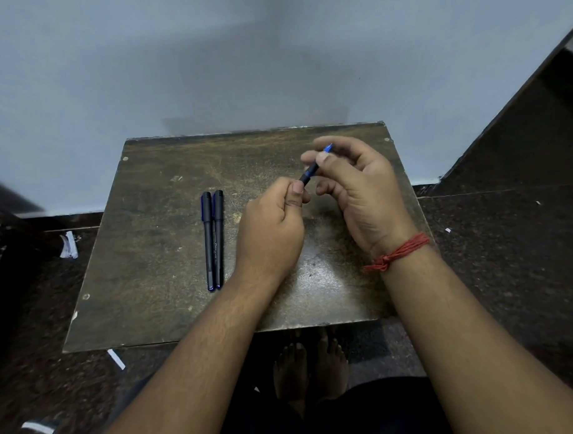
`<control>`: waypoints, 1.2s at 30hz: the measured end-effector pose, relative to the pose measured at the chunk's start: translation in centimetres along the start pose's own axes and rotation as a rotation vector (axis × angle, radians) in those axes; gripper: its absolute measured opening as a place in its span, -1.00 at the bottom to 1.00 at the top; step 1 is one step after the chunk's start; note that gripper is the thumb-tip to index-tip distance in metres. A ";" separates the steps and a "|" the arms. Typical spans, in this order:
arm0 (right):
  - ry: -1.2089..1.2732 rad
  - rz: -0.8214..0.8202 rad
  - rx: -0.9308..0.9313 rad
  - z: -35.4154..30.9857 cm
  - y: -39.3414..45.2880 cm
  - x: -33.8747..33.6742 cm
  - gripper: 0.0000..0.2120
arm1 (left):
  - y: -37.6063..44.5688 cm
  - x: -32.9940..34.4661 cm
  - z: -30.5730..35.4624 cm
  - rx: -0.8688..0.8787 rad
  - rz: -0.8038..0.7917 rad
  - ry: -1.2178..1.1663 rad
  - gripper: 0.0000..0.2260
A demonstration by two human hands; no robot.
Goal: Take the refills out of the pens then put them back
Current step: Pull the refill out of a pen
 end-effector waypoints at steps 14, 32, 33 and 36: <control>0.008 0.016 0.007 -0.1 0.1 -0.3 -0.85 | 0.0 0.0 0.2 0.002 -0.001 0.005 -0.74; -0.063 0.030 -0.004 -0.1 0.0 -0.4 -0.91 | 0.0 0.0 0.1 0.016 0.010 0.020 -0.73; -0.034 0.037 -0.004 -0.2 0.0 -0.5 -0.88 | 0.0 0.0 0.1 0.014 0.007 0.023 -0.73; 0.052 0.068 -0.003 -0.4 0.2 -1.0 -0.81 | 0.0 0.0 0.1 0.016 0.007 0.037 -0.75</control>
Point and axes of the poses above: each hand's wrist, its own y-axis towards the middle knuckle, its own x-axis out of the palm, z = x × y, the point moved 9 cm from there along y, towards the middle knuckle, and after that the axes turned 5 degrees about -y, right-handed, at the moved point
